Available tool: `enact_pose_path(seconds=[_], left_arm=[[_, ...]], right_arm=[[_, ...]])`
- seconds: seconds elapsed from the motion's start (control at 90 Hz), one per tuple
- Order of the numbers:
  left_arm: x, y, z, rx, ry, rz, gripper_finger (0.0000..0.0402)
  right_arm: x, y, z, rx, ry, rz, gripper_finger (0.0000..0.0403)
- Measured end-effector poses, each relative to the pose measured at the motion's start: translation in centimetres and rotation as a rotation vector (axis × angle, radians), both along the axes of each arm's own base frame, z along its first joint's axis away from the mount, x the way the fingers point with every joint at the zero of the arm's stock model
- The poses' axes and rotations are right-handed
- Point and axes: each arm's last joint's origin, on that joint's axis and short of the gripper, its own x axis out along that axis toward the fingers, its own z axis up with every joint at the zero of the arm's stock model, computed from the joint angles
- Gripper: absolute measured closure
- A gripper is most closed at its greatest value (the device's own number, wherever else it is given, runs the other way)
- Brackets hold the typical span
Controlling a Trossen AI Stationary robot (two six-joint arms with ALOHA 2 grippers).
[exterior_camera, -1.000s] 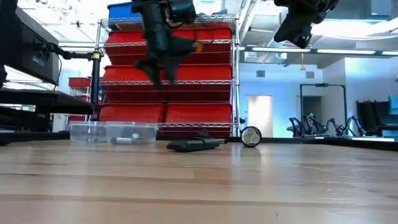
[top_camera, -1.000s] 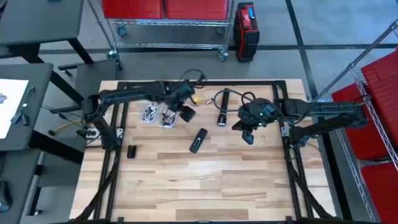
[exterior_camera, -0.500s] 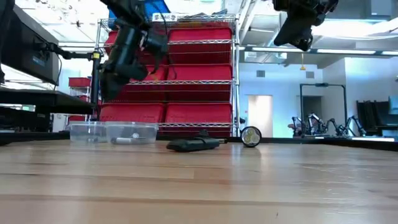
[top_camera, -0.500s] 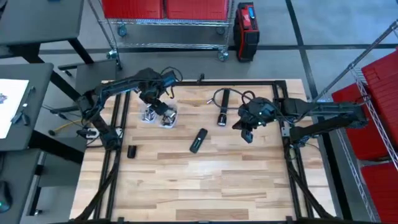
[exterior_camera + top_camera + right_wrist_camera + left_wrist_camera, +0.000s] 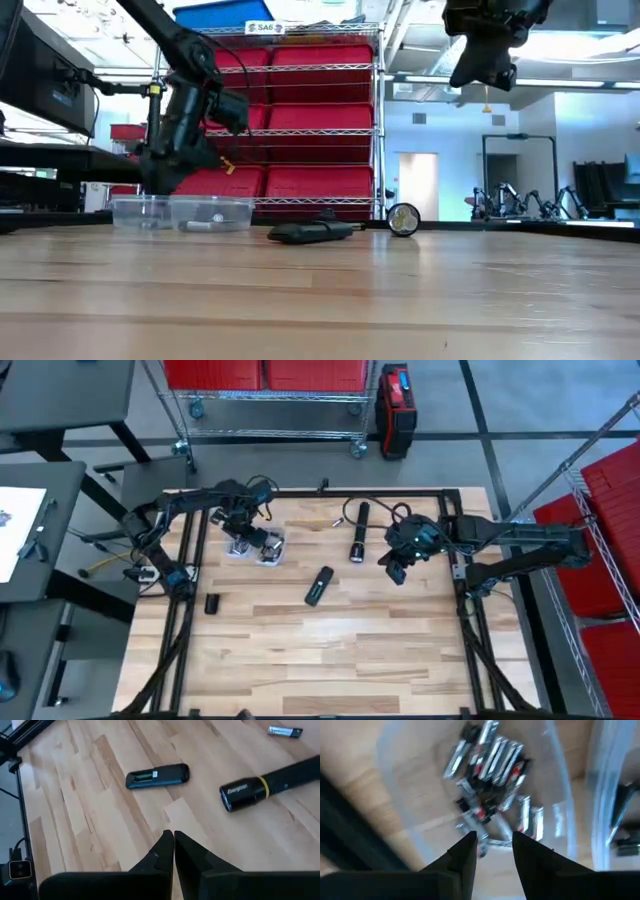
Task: Insert battery
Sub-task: Insert the silver battery into the remote control battery compartment
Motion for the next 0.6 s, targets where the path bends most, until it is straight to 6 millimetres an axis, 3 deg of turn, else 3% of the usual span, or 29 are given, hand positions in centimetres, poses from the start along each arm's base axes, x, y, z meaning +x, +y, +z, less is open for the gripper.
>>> enact_pose_path(seconds=[0.3,0.6], left_arm=[[-1.3,-0.6,-2.4,-0.038,0.01,0.058,0.0304],[-1.5,-0.9,-3.7,-0.011,-0.061,0.098,0.0304]], right_arm=[[0.0,0.0,0.0,0.002,0.005,-0.002,0.0399],[-0.1,-0.2,-0.1,-0.005,0.011,-0.002,0.0399]])
